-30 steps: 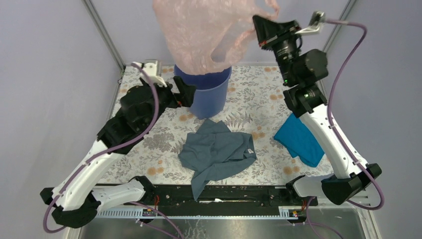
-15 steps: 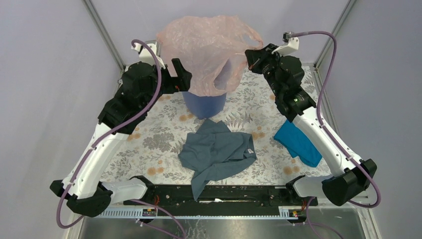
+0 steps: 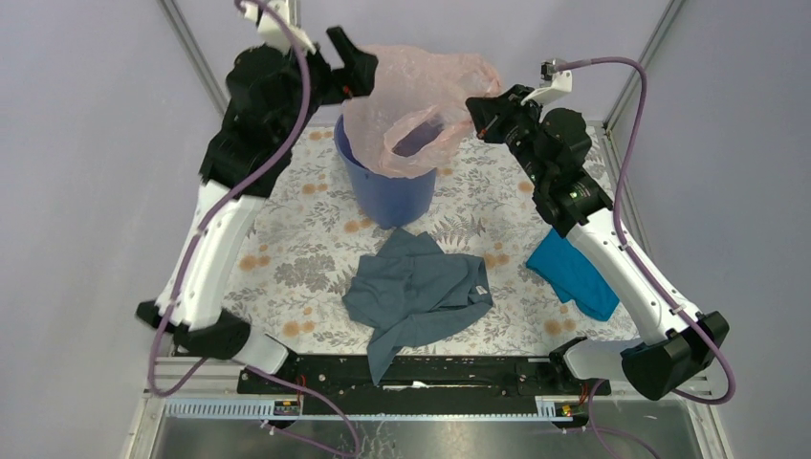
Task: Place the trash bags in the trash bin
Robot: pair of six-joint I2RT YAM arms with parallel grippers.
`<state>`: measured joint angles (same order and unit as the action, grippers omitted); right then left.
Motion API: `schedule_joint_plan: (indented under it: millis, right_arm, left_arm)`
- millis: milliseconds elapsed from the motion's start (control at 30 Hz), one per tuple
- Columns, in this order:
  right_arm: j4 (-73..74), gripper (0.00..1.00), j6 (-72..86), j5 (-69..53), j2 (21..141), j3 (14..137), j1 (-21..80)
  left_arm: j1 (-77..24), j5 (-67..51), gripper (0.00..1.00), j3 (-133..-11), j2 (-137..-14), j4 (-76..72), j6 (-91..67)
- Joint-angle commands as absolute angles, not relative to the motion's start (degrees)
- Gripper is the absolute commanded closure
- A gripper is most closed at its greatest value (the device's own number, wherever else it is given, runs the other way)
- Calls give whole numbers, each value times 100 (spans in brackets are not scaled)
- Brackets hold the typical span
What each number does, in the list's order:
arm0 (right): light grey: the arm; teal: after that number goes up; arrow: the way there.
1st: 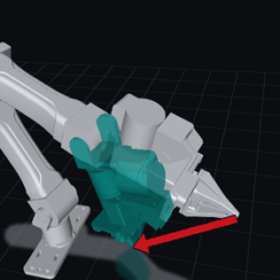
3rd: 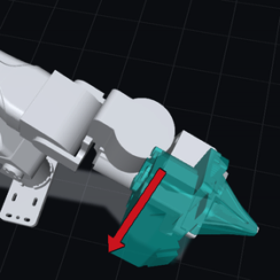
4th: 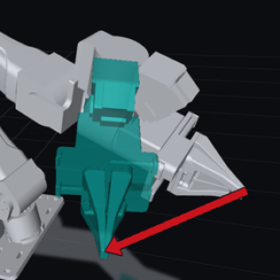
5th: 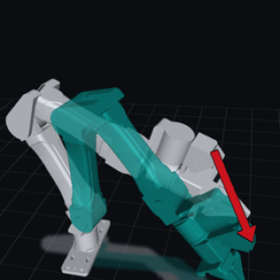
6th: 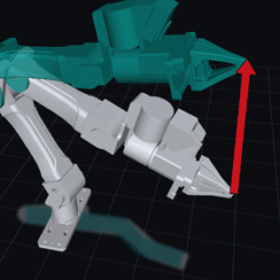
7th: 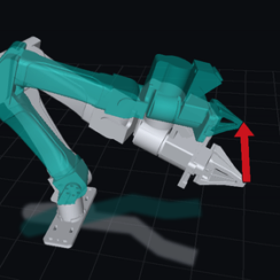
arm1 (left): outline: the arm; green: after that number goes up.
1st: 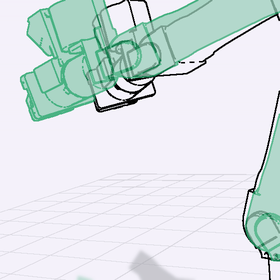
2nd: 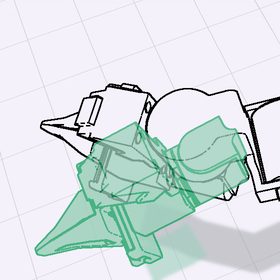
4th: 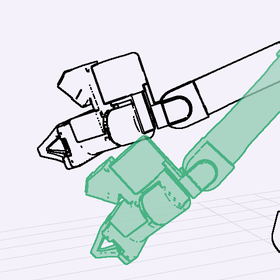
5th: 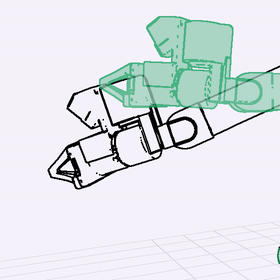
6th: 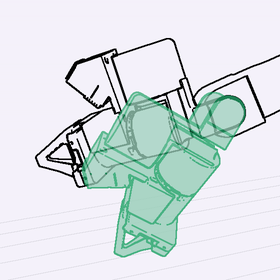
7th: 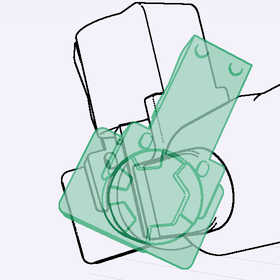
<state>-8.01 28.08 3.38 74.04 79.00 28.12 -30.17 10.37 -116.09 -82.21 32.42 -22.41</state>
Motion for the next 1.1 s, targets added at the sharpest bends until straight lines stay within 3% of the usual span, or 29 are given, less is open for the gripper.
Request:
schedule_joint_plan:
  millis: [0, 200, 267, 333, 467, 667, 967, 1067]
  right_arm:
    - [-1026, 100, 2752, -289, 7317, 8077, 2821]
    - [-1118, 100, 2574, -1056, 7246, 8052, 2828]
    - [-1120, 100, 2498, -1160, 7217, 8042, 2827]
    - [-1032, 100, 2457, -1181, 7251, 8082, 2824]
    - [-1092, 100, 2477, -1421, 7388, 8041, 2823]
    - [-1194, 100, 2063, -2297, 7945, 8017, 2827]
    - [-1122, 100, 1357, -4058, 8034, 8178, 2823]
    - [-1178, 100, 1316, -4588, 8059, 8253, 2823]
  left_arm:
    - [-2698, 537, 3, -12654, -9434, 3114, -2246]
    - [-2495, 75, 6, -11929, -10083, 2707, -2264]
    - [-2496, 211, 13, -11570, -10250, 2962, -2346]
    - [-2490, 399, 19, -11028, -10152, 3043, -2559]
    - [-2487, 136, 20, -9750, -9576, 2307, -2641]
    - [-2487, -273, 19, -10558, -9665, 2969, -2500]
    - [-2346, -260, 2, -11175, -9079, 2581, -2225]
    - [-2120, -596, 1, -11319, -9226, 2101, -2539]
